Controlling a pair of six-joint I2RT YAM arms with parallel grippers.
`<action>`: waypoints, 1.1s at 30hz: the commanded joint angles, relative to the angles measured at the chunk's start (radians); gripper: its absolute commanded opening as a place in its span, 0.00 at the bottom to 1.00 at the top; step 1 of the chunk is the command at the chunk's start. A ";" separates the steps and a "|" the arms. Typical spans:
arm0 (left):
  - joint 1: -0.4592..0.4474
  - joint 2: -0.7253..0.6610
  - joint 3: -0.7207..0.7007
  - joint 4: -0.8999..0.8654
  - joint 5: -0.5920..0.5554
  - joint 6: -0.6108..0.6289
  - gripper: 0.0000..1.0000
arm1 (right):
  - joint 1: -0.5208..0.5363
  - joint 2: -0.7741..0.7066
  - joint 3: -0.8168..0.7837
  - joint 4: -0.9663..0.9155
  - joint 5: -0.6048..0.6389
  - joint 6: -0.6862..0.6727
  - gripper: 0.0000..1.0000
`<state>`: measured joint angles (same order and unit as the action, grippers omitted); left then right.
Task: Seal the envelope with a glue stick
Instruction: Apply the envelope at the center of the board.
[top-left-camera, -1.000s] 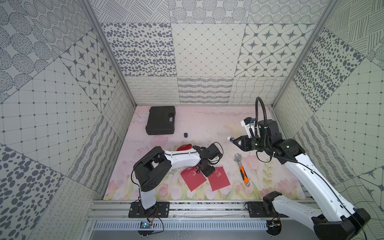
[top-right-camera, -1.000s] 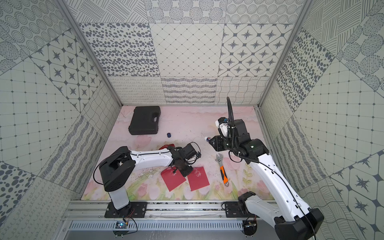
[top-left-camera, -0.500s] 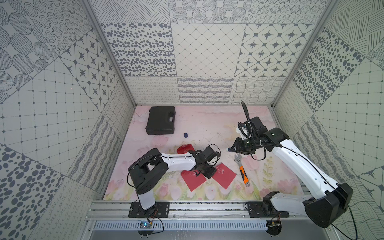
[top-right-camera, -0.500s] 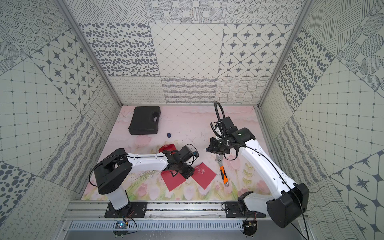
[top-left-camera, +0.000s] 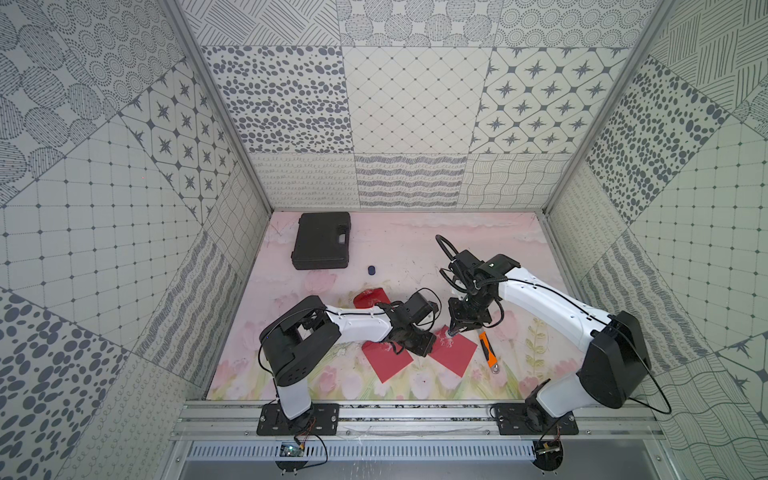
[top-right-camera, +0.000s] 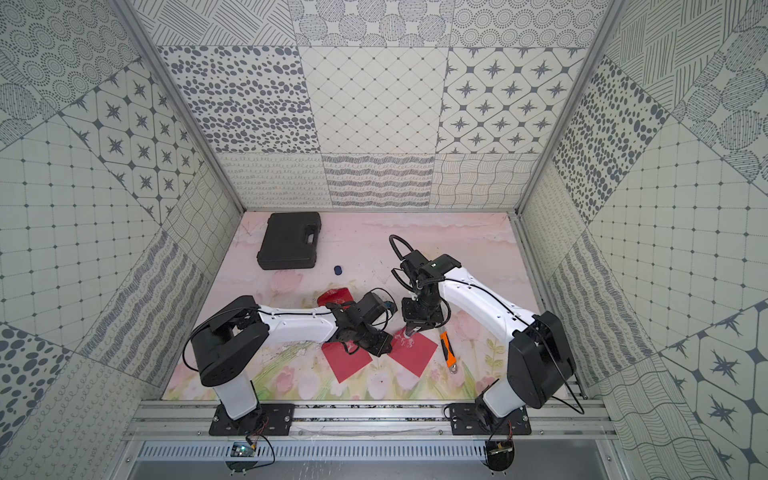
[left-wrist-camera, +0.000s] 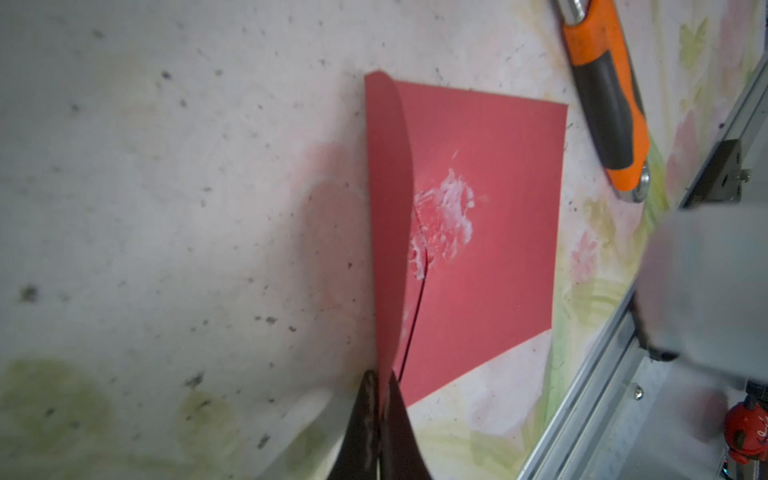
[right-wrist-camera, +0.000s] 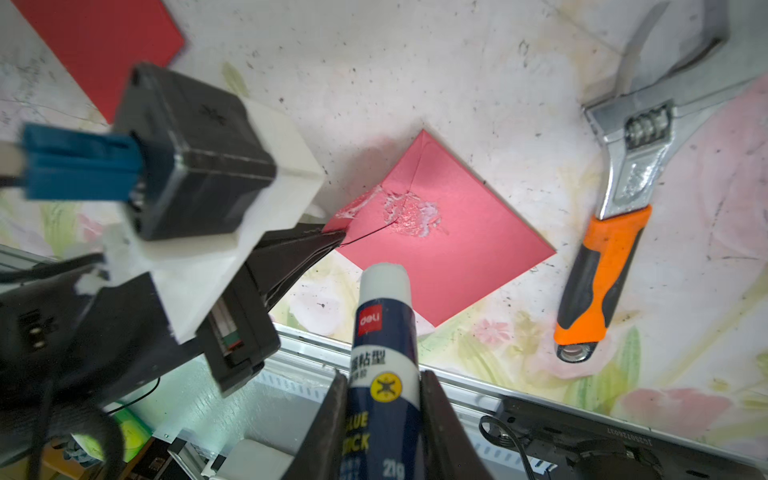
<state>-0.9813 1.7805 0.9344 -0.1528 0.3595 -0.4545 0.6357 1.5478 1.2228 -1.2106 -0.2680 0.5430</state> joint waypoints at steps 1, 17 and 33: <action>0.007 0.017 -0.005 -0.031 0.032 -0.044 0.01 | 0.013 0.028 -0.008 0.010 0.017 0.002 0.00; 0.017 0.028 -0.002 -0.029 0.060 -0.041 0.00 | 0.033 0.142 -0.059 0.115 0.042 0.010 0.00; 0.018 0.026 -0.005 -0.032 0.067 -0.040 0.00 | 0.033 0.148 -0.089 0.151 0.232 0.011 0.00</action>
<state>-0.9676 1.7969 0.9344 -0.1345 0.4297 -0.4908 0.6662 1.6882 1.1629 -1.0637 -0.1635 0.5468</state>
